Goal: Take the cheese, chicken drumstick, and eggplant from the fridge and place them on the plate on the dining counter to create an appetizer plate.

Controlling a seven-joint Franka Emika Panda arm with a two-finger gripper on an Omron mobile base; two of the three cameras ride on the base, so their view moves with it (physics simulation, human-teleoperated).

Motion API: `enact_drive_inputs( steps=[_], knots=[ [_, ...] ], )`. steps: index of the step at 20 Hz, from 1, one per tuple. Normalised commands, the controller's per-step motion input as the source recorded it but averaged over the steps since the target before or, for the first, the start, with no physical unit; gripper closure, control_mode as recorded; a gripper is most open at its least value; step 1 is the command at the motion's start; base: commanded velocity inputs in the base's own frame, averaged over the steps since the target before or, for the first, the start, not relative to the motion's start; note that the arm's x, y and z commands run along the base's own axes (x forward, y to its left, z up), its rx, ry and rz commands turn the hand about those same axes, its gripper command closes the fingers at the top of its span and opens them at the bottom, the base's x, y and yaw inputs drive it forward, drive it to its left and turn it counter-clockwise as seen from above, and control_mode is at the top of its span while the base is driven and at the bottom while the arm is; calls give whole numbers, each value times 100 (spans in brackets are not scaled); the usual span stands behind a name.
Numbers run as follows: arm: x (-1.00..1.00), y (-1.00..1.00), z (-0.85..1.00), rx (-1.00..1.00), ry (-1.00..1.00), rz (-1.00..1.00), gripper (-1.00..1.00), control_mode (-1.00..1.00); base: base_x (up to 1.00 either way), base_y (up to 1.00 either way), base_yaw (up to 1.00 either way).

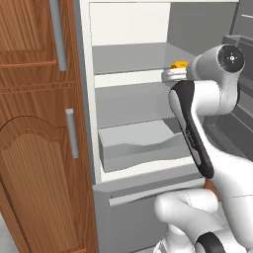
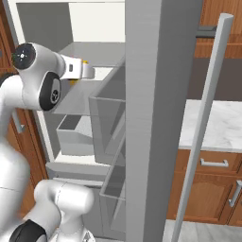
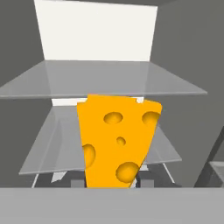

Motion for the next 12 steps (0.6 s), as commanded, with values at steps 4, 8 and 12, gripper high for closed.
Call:
enact_drive_inputs(
  steps=[4, 8, 12],
  knots=[
    [-75, 0, 0, 0, 11, 0, 100, 100, -25, 0, 0],
    [0, 0, 0, 0, 0, 0, 100, 100, -100, -1, -4],
    [0, 0, 0, 0, 0, 0, 100, 100, -100, -2, -5]
  ],
)
